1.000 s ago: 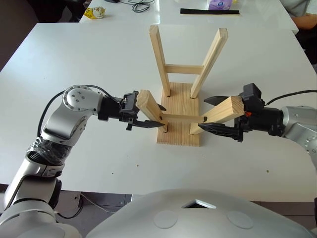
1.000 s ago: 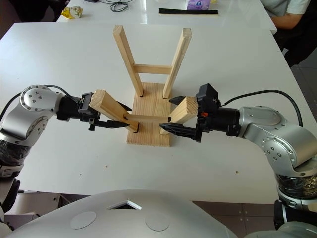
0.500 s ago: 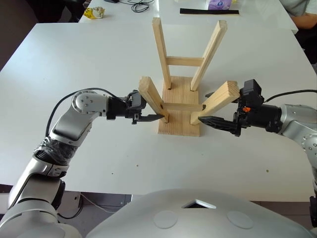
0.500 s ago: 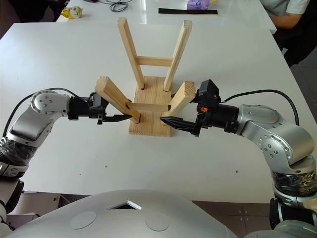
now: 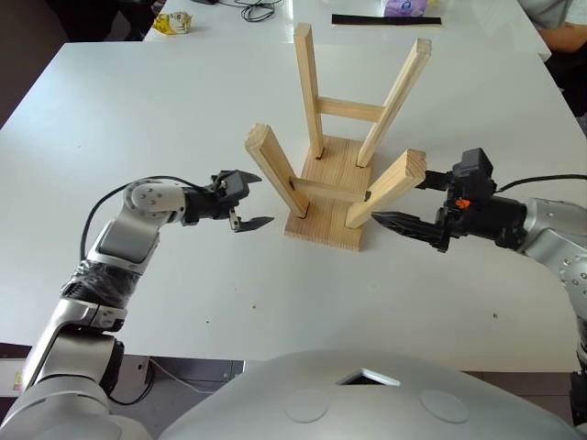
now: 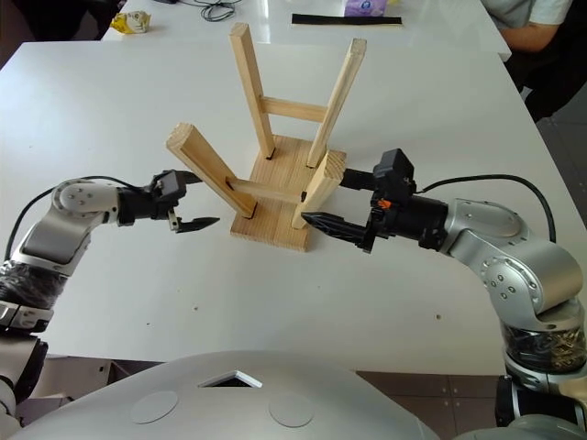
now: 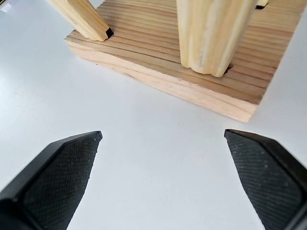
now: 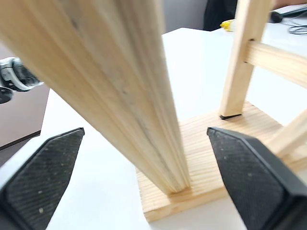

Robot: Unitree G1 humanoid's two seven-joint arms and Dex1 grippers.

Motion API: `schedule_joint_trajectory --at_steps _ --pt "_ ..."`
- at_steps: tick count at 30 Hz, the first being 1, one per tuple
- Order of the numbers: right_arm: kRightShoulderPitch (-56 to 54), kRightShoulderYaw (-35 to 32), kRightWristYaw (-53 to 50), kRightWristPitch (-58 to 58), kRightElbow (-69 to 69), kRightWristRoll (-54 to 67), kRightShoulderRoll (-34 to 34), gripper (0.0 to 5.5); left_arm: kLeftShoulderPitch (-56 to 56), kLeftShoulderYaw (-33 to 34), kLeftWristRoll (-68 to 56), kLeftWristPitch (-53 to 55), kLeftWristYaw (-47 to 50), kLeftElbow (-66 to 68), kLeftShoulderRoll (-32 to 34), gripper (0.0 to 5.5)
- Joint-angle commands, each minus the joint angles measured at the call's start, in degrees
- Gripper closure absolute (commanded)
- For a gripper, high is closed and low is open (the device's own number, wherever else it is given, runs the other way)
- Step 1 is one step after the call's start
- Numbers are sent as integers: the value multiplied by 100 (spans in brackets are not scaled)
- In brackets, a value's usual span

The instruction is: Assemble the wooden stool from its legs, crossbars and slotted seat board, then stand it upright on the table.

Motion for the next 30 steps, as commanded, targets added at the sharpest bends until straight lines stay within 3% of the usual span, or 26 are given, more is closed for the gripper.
schedule_joint_trajectory --at_steps 1,8,12,17,26,30 --pt "309 -739 -6 23 -132 200 -228 77 446 488 -407 243 30 -623 48 77" --pt "619 -1763 -862 188 -513 1115 59 77 1157 2494 -2352 1363 944 -1873 -337 77" --pt "357 -1960 -1792 111 -711 1799 225 97 736 2979 -3239 2025 2059 -2635 -697 73" --pt "-281 -1468 -2864 -10 -1001 2122 301 160 -158 2819 -3440 2509 3360 -3104 -1025 127" --pt "-1949 -27 -4329 -137 -1202 1547 752 160 -1416 2149 -3330 2850 4456 -3260 -1614 127" --pt "-2937 95 -4769 -375 -1229 1936 1032 160 -1876 2091 -3614 3018 4594 -3335 -1772 127"
